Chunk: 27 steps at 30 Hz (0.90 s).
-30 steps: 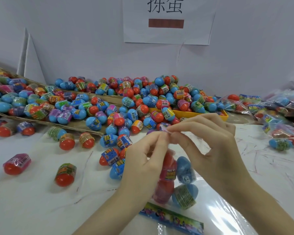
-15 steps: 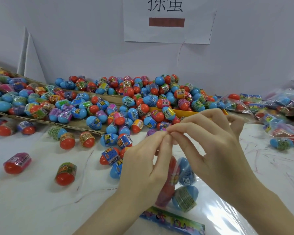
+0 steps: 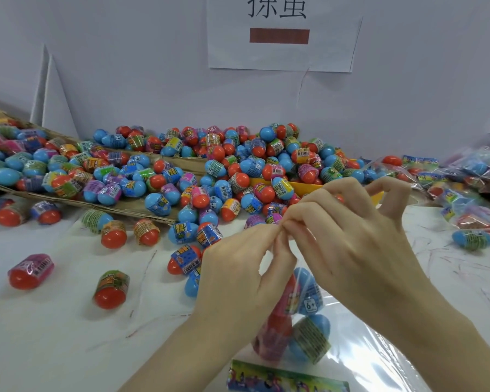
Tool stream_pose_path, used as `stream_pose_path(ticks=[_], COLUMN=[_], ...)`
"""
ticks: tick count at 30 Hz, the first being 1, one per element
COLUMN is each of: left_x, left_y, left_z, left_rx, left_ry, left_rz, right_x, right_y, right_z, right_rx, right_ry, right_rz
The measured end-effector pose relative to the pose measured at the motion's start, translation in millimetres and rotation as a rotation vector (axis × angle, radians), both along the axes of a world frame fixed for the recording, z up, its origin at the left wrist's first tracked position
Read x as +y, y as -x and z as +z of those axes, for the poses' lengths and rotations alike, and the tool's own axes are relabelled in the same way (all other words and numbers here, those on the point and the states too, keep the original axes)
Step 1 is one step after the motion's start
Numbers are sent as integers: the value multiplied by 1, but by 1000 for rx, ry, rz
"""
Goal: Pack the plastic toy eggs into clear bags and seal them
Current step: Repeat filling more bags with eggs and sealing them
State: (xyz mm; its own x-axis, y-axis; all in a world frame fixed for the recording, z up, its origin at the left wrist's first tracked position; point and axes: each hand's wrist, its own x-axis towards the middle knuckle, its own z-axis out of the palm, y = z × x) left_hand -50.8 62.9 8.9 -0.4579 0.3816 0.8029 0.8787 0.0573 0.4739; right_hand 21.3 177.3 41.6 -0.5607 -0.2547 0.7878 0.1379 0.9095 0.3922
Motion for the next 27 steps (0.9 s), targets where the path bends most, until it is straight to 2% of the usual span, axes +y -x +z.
stream_pose_path(ticks=[15,21,24,27], left_x=[0,-1,1,2], left_y=[-1,0,0,0], left_z=[-3,-5,-7,-9], left_rx=[-83,-176,-263,-302], left_ry=[-25,-58,-67,-70], left_rz=[-62,-123,-132,-144], right_x=[-8,25,58,83], right_y=[7,6,-1,-14], right_z=[-7,-4,-5,-7], right_rx=[14,8,34,-3], right_ry=[355,816,996,985], right_rz=[-42,-71,-212,-487])
